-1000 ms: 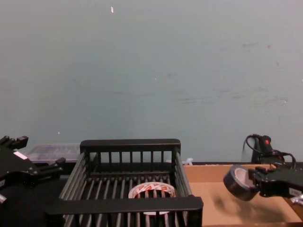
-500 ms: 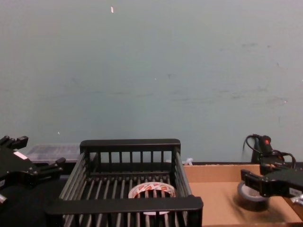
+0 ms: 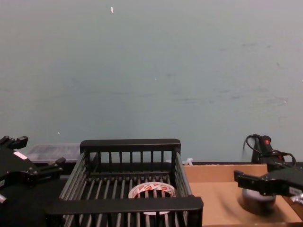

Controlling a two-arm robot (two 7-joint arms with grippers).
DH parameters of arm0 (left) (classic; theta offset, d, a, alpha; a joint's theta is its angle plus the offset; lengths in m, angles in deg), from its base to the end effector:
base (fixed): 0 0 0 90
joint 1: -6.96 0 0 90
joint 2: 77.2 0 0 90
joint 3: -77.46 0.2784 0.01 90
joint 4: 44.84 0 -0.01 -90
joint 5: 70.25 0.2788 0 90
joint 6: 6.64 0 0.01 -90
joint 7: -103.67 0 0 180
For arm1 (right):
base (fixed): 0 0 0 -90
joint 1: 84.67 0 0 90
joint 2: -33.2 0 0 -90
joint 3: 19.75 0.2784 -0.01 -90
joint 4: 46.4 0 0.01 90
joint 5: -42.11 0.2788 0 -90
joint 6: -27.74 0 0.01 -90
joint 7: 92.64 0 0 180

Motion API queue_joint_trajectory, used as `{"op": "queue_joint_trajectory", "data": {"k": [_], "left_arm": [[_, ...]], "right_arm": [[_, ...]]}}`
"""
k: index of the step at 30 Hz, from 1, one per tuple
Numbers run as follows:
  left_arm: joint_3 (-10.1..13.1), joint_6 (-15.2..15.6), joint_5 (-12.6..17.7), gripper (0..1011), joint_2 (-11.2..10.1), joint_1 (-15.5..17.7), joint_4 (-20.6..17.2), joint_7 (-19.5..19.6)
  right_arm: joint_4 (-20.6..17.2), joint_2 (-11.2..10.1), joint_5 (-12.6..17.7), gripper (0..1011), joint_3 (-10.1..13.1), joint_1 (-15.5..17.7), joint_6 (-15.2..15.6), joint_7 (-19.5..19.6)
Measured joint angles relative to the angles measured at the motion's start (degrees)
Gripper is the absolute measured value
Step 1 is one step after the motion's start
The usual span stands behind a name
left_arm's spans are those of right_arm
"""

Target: Pick up the white tape and place it into the black box , Pick up the silver tape and place it into the brown box.

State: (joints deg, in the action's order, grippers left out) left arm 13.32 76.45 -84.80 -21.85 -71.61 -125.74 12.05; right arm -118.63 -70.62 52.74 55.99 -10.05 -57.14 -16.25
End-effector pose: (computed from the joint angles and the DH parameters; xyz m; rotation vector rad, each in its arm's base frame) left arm 0.3278 0.0841 -0.2872 0.3045 -0.2851 1.2480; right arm 0.3646 -0.0225 -0.2965 -0.2171 0.0655 -1.1720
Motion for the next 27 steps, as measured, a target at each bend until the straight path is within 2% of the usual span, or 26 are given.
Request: {"op": "queue_joint_trajectory", "data": {"k": [4,16,27], "left_arm": [[0.0,0.0,0.0,1001,0.0,0.0,0.0,0.0],[0.0,0.0,0.0,1001,0.0,0.0,0.0,0.0],[0.0,0.0,0.0,1001,0.0,0.0,0.0,0.0]], "right_arm": [[-1.3,0.1,-0.1,1002,0.5,0.9,-0.1,0.0],[-6.2,0.1,0.1,1002,1.8,4.3,0.0,0.1],[-11.6,-0.8,-0.8,1002,2.5,8.9,-2.8,0.1]]}}
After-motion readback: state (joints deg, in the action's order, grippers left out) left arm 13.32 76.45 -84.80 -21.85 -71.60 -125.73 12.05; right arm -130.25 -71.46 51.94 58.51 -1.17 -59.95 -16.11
